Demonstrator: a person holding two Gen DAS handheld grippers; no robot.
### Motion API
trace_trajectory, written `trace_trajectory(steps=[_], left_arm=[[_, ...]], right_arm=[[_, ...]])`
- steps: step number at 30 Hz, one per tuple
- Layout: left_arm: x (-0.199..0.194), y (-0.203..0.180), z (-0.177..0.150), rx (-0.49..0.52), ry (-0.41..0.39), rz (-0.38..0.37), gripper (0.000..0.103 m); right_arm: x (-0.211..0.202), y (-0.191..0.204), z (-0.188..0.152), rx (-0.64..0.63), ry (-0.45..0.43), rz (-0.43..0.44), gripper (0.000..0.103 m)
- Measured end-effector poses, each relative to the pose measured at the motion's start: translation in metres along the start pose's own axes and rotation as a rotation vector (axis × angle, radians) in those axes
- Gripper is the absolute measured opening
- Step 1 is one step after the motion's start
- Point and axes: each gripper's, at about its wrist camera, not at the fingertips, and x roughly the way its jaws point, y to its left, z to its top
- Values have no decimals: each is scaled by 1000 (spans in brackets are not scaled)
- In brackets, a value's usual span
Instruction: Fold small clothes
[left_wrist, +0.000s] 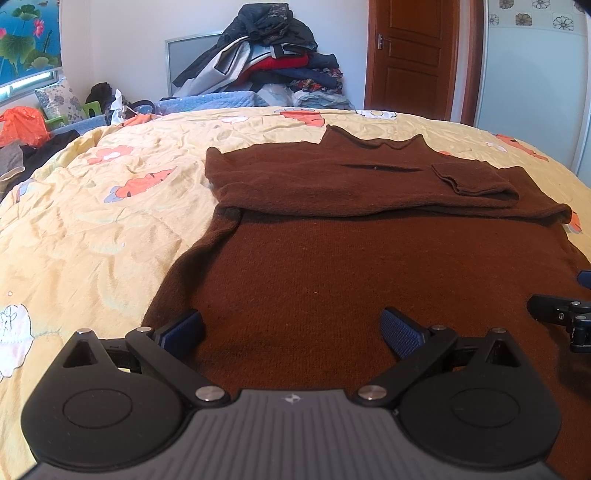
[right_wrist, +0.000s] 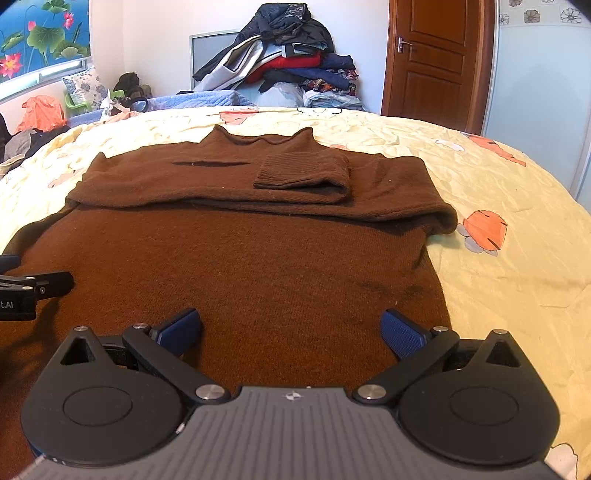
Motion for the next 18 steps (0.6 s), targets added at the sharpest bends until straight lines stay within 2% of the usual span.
trace_trajectory(steps=[18], left_arm=[[1, 0, 0, 0, 0, -1, 103]], right_arm=[[0, 0, 0, 4, 2, -6, 103]])
